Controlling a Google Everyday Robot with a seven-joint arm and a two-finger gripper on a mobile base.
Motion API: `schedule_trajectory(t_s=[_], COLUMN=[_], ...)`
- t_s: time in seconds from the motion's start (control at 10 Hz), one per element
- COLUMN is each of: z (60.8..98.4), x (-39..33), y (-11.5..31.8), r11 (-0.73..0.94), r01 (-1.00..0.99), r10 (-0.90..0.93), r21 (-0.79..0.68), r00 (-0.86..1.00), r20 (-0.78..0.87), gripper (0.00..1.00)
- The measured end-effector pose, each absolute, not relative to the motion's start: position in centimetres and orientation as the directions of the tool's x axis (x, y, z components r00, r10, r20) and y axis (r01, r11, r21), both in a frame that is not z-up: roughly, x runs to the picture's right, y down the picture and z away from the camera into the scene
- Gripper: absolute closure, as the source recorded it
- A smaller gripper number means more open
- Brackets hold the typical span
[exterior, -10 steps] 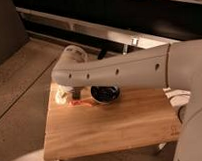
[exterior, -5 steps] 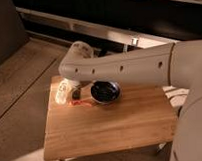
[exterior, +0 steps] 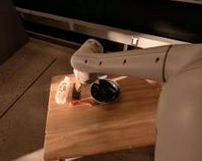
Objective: Pick up the ceramic bowl
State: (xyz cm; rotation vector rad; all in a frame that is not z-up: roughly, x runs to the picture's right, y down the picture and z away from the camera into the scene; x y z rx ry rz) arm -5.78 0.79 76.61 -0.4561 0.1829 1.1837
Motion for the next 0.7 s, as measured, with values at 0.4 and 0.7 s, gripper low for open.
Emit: schedule_trajectory(t_s=[0.4, 0.7], z=[82.3, 85.8], x=[-4.2, -4.9], y=[1.9, 3.6], r11=[0.169, 0.067], r01=[-0.955, -0.966], r10=[0.836, 0.812], r21=[-0.244, -0.25], r00=[0.27, 0.199], r20=[-0.478, -0.549], gripper=[0.35, 0.35])
